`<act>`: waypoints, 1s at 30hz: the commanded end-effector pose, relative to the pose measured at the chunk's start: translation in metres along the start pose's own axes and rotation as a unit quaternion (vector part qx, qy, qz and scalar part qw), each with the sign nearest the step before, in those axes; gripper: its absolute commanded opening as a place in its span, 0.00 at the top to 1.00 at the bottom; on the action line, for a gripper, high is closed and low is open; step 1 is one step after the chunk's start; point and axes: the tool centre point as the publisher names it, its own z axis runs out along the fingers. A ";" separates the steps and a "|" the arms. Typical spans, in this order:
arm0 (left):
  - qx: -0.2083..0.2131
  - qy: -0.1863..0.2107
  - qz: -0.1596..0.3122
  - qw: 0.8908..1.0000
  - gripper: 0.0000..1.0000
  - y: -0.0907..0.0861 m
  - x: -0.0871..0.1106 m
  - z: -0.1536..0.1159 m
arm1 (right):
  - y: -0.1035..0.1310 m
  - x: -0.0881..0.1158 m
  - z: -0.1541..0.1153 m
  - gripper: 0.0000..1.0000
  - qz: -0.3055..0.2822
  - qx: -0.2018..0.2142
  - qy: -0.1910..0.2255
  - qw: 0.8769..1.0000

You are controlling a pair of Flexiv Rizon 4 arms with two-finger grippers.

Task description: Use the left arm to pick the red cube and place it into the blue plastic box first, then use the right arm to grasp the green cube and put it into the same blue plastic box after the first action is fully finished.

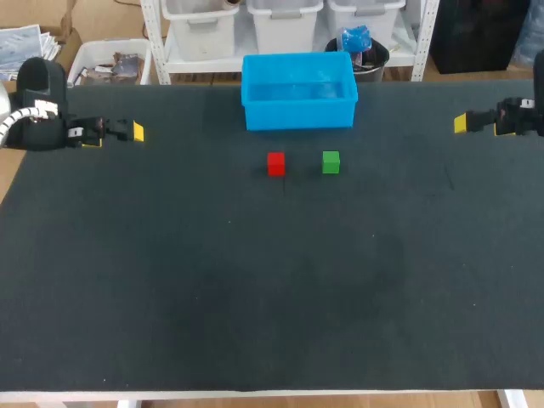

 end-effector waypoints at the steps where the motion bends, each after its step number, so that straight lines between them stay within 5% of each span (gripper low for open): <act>1: -0.002 0.001 -0.001 1.000 0.00 -0.001 0.000 0.000 | 0.000 0.000 0.001 0.00 0.000 0.001 0.000 1.000; 20: -0.002 0.001 -0.001 1.000 0.00 -0.001 0.000 0.000 | 0.000 0.000 0.001 0.00 0.000 0.001 0.000 1.000; 30: -0.033 0.052 -0.001 0.998 0.00 -0.041 -0.007 0.063 | 0.000 0.000 0.001 0.00 0.000 0.001 0.000 1.000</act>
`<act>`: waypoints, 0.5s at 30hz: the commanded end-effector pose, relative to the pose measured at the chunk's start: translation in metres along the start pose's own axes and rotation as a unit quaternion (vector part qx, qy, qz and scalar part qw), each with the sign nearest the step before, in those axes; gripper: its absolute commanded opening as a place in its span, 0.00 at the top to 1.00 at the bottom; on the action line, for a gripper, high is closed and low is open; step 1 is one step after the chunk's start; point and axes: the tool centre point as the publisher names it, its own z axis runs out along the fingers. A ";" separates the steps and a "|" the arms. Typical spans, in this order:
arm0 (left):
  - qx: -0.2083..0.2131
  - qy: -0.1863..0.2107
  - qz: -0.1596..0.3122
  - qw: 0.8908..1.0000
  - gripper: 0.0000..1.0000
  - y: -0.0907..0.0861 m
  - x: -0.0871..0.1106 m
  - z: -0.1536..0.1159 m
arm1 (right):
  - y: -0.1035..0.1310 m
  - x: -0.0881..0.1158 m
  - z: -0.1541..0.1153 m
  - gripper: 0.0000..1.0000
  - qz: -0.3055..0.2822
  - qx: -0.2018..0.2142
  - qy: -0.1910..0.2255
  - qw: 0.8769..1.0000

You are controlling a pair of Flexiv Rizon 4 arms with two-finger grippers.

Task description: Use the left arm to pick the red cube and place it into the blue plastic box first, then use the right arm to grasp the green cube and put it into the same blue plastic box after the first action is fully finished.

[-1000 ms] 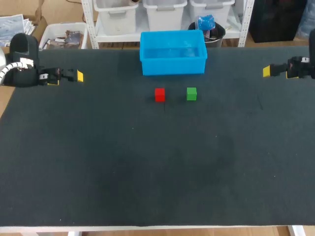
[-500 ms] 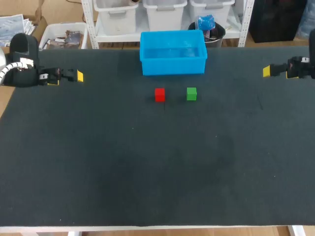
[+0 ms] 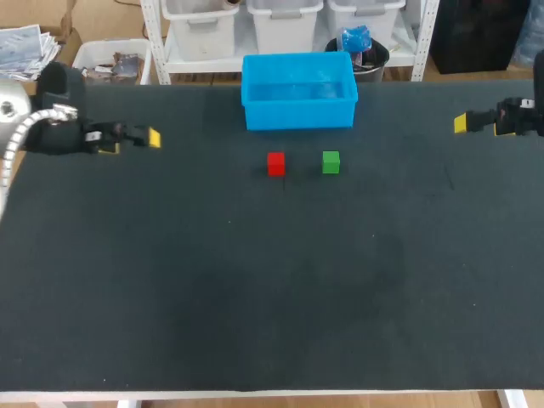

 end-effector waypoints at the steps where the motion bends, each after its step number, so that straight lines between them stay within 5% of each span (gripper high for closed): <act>1: -0.045 0.031 -0.004 0.999 0.00 -0.023 -0.019 0.043 | 0.000 0.000 0.001 0.00 0.000 0.001 0.000 1.000; 15: -0.040 0.040 0.001 0.998 0.00 -0.033 -0.021 0.051 | 0.000 0.000 0.001 0.00 0.000 0.001 0.000 1.000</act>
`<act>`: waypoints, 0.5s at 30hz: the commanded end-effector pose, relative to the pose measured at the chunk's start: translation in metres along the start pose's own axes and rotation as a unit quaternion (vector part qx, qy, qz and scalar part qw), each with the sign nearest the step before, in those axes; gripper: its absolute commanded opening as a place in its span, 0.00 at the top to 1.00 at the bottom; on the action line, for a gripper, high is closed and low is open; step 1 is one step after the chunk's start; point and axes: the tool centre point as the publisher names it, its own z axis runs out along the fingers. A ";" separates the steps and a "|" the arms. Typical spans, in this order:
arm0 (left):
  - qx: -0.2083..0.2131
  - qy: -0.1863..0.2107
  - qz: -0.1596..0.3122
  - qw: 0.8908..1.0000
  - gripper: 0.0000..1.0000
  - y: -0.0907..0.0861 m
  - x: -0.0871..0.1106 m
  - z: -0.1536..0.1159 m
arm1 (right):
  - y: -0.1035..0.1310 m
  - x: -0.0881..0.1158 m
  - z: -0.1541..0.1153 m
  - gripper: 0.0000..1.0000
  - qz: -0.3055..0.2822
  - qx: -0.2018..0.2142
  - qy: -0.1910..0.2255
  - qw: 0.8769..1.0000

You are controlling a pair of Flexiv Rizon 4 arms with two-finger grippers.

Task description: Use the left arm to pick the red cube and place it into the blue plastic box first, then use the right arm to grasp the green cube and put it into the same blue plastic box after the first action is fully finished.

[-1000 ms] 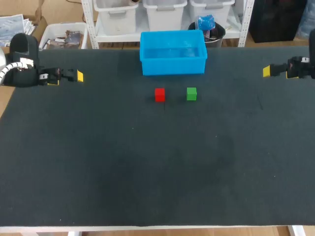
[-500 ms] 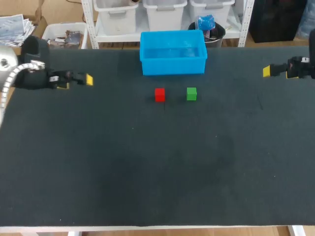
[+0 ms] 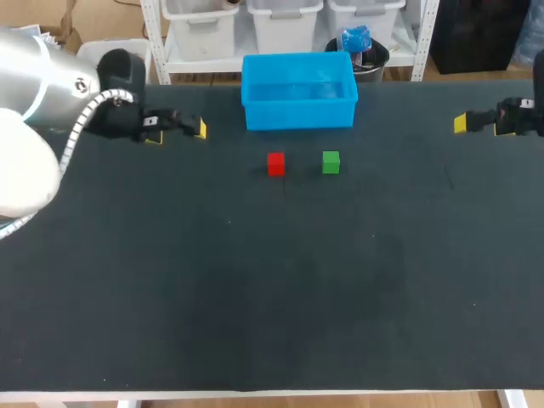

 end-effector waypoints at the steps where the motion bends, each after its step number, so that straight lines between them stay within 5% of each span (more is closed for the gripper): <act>1: -0.019 0.006 0.000 1.000 0.00 -0.002 -0.002 0.001 | 0.000 0.000 0.001 0.00 0.000 0.001 0.000 1.000; 9: -0.019 0.006 0.000 1.000 0.00 -0.002 -0.002 0.001 | 0.000 0.000 0.001 0.00 0.000 0.001 0.000 1.000; 15: -0.078 0.055 -0.021 0.995 0.00 -0.018 -0.018 0.034 | 0.000 0.000 0.001 0.00 0.000 0.001 0.000 1.000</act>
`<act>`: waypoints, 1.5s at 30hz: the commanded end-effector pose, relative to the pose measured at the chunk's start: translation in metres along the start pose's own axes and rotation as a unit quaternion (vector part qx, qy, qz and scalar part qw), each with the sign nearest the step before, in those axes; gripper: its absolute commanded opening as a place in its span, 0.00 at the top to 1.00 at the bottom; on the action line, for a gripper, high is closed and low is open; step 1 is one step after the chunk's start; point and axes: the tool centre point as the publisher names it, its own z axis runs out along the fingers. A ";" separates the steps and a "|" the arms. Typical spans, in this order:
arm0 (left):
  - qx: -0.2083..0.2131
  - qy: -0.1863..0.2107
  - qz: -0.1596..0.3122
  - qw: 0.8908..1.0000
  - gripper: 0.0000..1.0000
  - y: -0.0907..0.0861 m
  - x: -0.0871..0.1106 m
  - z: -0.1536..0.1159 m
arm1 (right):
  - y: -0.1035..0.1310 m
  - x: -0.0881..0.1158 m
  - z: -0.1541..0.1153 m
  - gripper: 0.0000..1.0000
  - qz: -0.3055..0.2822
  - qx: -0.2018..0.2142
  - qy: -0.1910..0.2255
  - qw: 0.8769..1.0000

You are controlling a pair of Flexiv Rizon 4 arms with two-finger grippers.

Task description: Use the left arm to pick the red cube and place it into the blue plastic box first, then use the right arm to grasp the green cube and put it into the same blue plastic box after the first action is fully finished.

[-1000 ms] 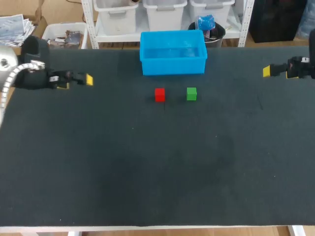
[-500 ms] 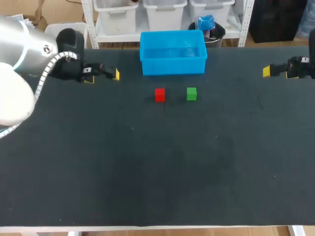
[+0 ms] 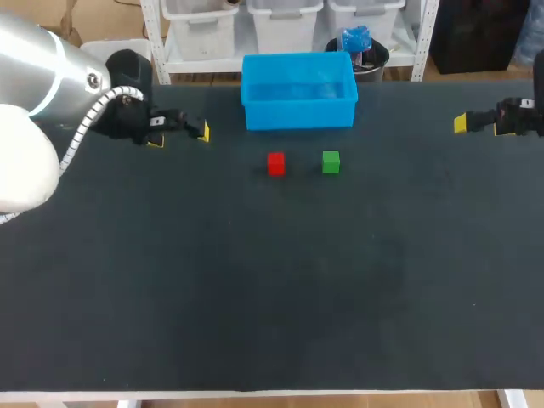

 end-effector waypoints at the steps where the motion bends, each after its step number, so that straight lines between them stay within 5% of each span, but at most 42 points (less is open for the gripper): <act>1: -0.075 0.043 -0.013 0.996 0.00 -0.022 -0.029 0.033 | 0.000 0.000 0.000 0.00 0.000 0.001 0.000 1.000; 13: -0.118 0.086 -0.009 0.989 0.00 -0.063 -0.054 0.088 | 0.000 0.000 0.000 0.00 0.000 0.001 0.000 1.000; 34: -0.118 0.086 -0.009 0.989 0.00 -0.063 -0.054 0.088 | 0.000 0.000 0.000 0.00 0.000 0.001 0.000 1.000; 45: -0.152 0.125 -0.016 0.980 0.00 -0.083 -0.053 0.126 | 0.000 0.000 0.000 0.00 0.000 0.001 0.000 1.000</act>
